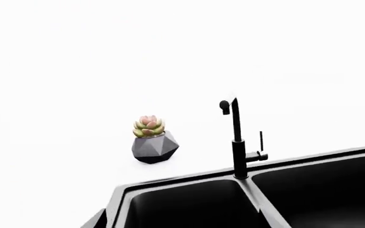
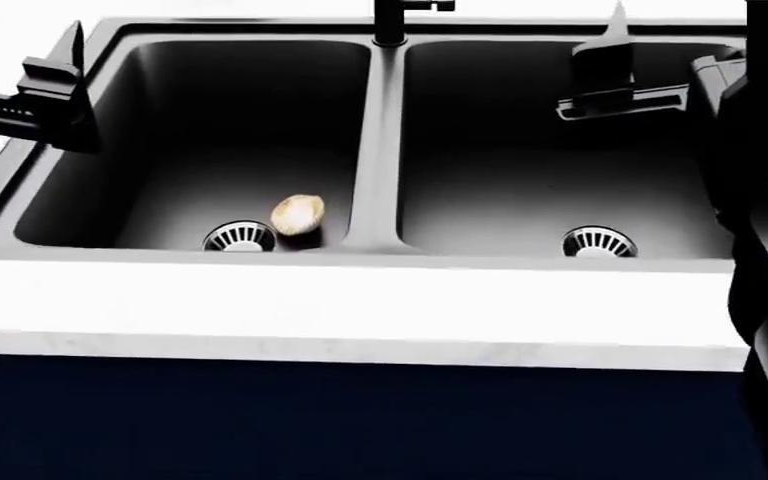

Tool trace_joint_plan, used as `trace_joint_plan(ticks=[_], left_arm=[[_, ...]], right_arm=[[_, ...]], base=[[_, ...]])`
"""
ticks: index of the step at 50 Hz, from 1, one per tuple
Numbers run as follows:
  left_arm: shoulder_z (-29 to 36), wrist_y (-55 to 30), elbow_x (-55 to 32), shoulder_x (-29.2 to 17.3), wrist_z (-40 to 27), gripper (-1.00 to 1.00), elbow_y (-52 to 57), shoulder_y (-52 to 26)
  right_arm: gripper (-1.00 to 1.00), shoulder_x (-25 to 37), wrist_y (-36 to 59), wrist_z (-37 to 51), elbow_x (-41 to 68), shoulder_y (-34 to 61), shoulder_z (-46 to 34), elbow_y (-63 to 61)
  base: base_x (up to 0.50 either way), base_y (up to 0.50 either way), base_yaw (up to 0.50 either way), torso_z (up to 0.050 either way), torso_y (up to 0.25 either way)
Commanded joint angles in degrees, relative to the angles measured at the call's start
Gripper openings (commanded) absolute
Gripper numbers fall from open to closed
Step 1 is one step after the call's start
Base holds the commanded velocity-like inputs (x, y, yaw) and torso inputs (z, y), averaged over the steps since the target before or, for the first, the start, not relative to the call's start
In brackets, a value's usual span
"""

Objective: Turn on the sink faucet.

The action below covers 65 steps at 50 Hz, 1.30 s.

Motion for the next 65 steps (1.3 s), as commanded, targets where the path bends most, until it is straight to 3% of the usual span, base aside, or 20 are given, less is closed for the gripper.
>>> trace_joint_plan(ticks=[1, 7, 16, 36, 65], left_arm=[[3.09, 0.17, 1.2, -1.89, 4.56, 1.0, -8.24, -8.46], [4.71, -1.05, 1.93, -1.97, 6.18, 1.0, -11.89, -15.05], [7.91, 0.52, 4.4, -0.37, 8.66, 1.0, -21.28, -24.95], [9.12, 4.6, 6.66, 0.19, 9.79, 1.0, -31.58, -30.92], [9.95, 4.43, 7.21, 1.36, 9.23, 1.0, -37.23, -31.56]], right_arm=[[1.0, 0.86, -0.6, -2.4, 0.28, 6.0, 0.02, 7.11], [1.0, 1.34, 1.75, -4.11, -0.03, 11.88, -2.49, 10.4], [1.0, -1.28, -1.39, -8.59, -3.99, 26.61, -9.74, 25.36], [1.0, -7.87, -13.63, -14.88, -9.94, 44.96, -17.27, 53.04], [1.0, -6.05, -10.13, -14.55, -7.5, 39.07, -15.83, 45.86]], base=[[0.0, 0.0, 0.0, 0.009, -0.145], [0.0, 0.0, 0.0, 0.009, -0.145], [0.0, 0.0, 0.0, 0.01, -0.145], [0.0, 0.0, 0.0, 0.01, -0.145], [0.08, 0.0, 0.0, 0.001, -0.011]])
